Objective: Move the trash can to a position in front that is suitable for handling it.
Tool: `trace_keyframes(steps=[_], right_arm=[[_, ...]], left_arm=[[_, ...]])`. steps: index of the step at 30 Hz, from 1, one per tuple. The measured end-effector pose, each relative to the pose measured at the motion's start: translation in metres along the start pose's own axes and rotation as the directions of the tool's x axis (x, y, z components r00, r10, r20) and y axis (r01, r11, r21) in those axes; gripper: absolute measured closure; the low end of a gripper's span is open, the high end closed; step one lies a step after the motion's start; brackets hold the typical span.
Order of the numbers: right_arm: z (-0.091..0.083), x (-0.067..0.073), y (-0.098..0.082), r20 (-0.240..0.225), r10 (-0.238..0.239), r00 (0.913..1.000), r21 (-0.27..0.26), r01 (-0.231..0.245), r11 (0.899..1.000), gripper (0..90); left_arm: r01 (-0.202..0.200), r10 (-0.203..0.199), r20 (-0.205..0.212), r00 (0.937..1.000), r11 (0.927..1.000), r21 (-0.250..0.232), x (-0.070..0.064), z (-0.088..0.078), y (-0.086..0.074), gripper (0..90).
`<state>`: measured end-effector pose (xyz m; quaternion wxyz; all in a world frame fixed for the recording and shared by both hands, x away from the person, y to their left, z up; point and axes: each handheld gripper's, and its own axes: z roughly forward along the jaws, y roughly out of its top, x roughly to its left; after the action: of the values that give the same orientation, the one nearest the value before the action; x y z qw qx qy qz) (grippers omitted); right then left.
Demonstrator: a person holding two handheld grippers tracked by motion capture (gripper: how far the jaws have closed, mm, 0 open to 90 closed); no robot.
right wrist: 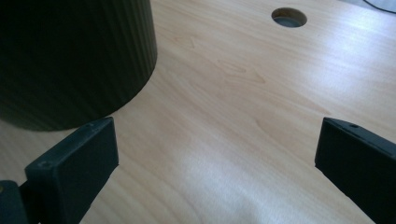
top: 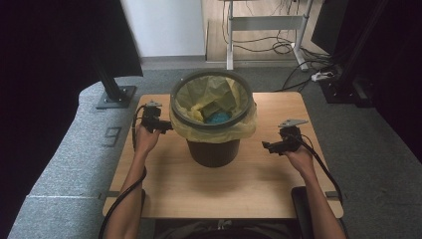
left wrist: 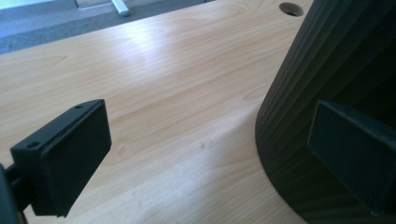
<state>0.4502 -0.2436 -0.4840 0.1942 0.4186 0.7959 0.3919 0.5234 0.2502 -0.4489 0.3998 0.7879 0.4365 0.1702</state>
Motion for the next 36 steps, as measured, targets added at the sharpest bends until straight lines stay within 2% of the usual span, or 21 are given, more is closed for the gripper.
trace_keyframes(steps=[2,3,6,7,10,15,18,19,22,23,26,28,30,31,33,36], right_arm=[[0.003,0.0,0.006,0.01,-0.005,0.9999,-0.002,0.005,1.0,0.0],[0.006,0.0,0.012,0.019,0.0,0.9998,-0.001,0.0,1.0,0.0],[0.008,0.0,0.017,0.028,0.004,0.9996,-0.014,-0.003,1.0,0.0],[0.01,0.0,0.022,0.028,0.022,0.9994,-0.02,-0.022,1.0,0.0],[0.013,0.001,0.027,0.032,0.021,0.9993,-0.028,-0.02,0.999,0.0],[0.02,0.002,0.036,0.036,0.034,0.9987,-0.035,-0.033,0.999,0.0],[0.023,0.002,0.038,0.025,0.062,0.9978,-0.054,-0.06,0.997,0.0],[0.025,0.0,0.038,0.02,0.093,0.9954,-0.063,-0.092,0.994,0.0],[0.027,-0.002,0.038,0.022,0.106,0.9941,-0.073,-0.104,0.992,0.0],[0.028,-0.003,0.038,0.036,0.113,0.993,-0.075,-0.11,0.991,0.0],[0.029,-0.008,0.039,0.033,0.132,0.9907,-0.074,-0.13,0.989,0.0],[0.031,-0.011,0.041,0.048,0.148,0.9878,-0.099,-0.143,0.985,0.0],[0.034,-0.014,0.044,0.03,0.172,0.9846,-0.115,-0.168,0.979,0.0],[0.036,-0.014,0.047,0.02,0.166,0.986,-0.118,-0.162,0.98,0.5],[0.036,-0.012,0.05,0.046,0.145,0.9884,-0.117,-0.139,0.983,0.3],[0.035,-0.011,0.05,0.051,0.126,0.9907,-0.119,-0.12,0.986,0.9]], left_arm=[[-0.005,0.005,0.013,0.9999,1.0,-0.001,-0.003,0.003,0.002,0.0],[-0.021,0.021,0.025,0.9995,0.9998,0.002,-0.007,0.007,0.003,0.0],[-0.028,0.028,0.012,0.9995,0.9996,0.003,-0.011,0.009,0.004,0.0],[-0.027,0.027,0.011,0.9996,0.9996,-0.002,-0.012,0.01,0.004,0.0],[-0.021,0.021,0.022,0.9995,0.9998,-0.001,-0.015,0.012,0.005,0.0],[-0.046,0.045,0.036,0.9983,0.999,0.004,-0.026,0.016,0.008,0.0],[-0.057,0.057,0.047,0.9973,0.9984,0.003,-0.034,0.019,0.01,0.0],[-0.069,0.068,0.057,0.9961,0.9976,0.005,-0.04,0.021,0.011,0.0],[-0.08,0.079,0.062,0.9949,0.9968,0.007,-0.045,0.023,0.013,0.0],[-0.09,0.089,0.055,0.9945,0.9959,0.009,-0.048,0.024,0.014,0.0],[-0.071,0.071,0.048,0.9963,0.9975,-0.007,-0.048,0.025,0.015,0.0],[-0.053,0.053,0.056,0.997,0.9986,-0.004,-0.046,0.026,0.015,0.0],[-0.046,0.046,0.057,0.9973,0.9989,-0.013,-0.047,0.027,0.014,0.0],[-0.047,0.047,0.052,0.9975,0.9988,-0.013,-0.047,0.026,0.013,0.0],[-0.054,0.055,0.035,0.9979,0.9982,-0.025,-0.049,0.024,0.012,0.0],[-0.05,0.052,0.035,0.9981,0.9981,-0.034,-0.052,0.022,0.008,0.6]])
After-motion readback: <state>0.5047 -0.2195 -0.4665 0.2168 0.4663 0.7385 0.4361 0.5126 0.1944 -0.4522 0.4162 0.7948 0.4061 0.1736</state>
